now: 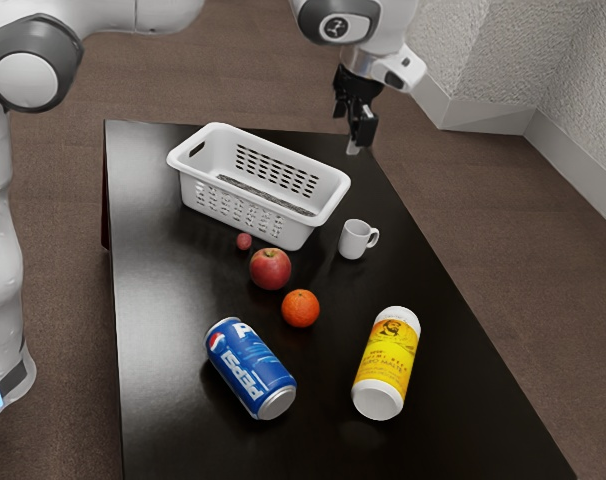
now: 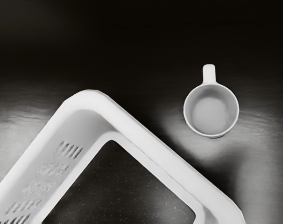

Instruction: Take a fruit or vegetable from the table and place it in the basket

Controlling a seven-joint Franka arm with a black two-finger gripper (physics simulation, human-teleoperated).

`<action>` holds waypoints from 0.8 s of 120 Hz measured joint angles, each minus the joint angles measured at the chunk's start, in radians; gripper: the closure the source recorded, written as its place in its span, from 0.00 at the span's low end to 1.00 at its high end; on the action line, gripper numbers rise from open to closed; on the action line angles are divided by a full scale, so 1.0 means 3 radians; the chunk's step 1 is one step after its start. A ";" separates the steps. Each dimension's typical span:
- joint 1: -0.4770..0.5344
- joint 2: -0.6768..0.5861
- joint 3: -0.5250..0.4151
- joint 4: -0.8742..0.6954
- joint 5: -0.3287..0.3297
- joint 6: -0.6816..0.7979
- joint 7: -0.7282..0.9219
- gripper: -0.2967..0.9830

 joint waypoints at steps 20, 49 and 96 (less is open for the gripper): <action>0.0079 0.0001 -0.0010 -0.0014 -0.0073 0.0018 -0.0044 0.23; -0.0151 0.0121 -0.0011 -0.0101 -0.0162 0.0028 -0.0105 0.23; -0.0455 0.0233 -0.0042 -0.0080 -0.0439 0.0149 0.0401 0.23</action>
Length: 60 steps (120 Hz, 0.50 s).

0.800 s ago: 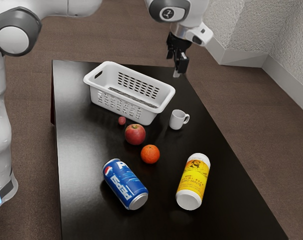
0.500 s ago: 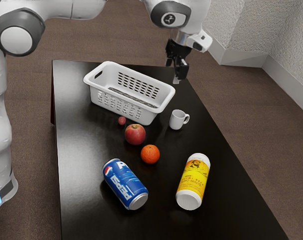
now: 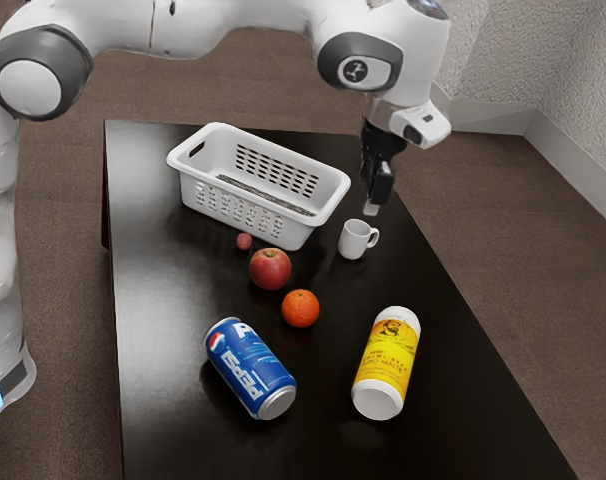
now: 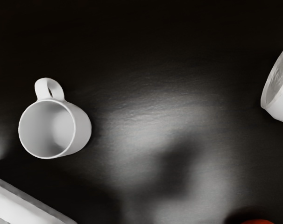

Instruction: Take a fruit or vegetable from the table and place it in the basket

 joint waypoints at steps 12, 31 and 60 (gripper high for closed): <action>0.0022 0.0145 0.0017 -0.0206 -0.0117 0.0210 0.0367 0.23; -0.0369 0.0026 0.0024 -0.0496 -0.0225 0.0442 0.0771 0.23; -0.0547 -0.0485 0.0160 -0.1045 -0.0393 0.0428 0.0099 0.23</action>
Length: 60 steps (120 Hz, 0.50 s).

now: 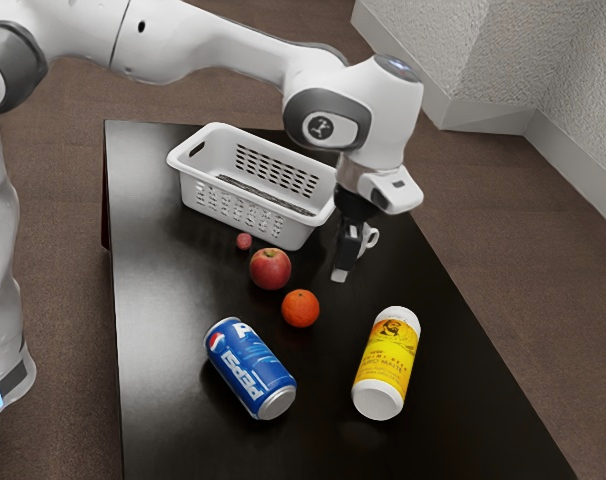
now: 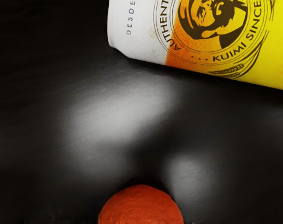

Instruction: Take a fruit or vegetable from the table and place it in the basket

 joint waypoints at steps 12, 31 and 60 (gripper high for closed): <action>0.0035 0.0020 0.0042 -0.0032 -0.0153 -0.0078 -0.0431 0.23; 0.0035 -0.0225 0.0161 -0.0585 -0.0336 -0.0084 -0.1133 0.23; -0.0183 -0.0280 0.0146 -0.0644 -0.0338 0.0146 -0.1890 0.23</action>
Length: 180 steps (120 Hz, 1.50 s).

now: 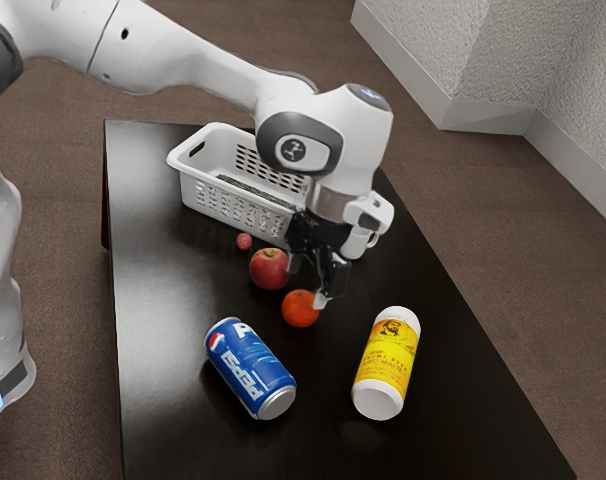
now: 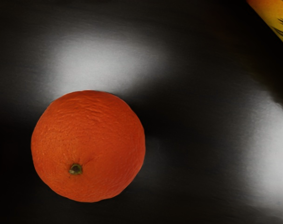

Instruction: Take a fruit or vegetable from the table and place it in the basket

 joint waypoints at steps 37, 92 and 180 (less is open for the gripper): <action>-0.0057 -0.0025 0.0023 -0.0142 0.0292 0.0143 -0.0519 0.23; -0.0154 -0.0253 -0.0038 -0.0221 0.0658 0.0193 0.0516 0.23; -0.0007 -0.0049 0.0058 -0.0461 0.0480 0.0855 0.1574 0.23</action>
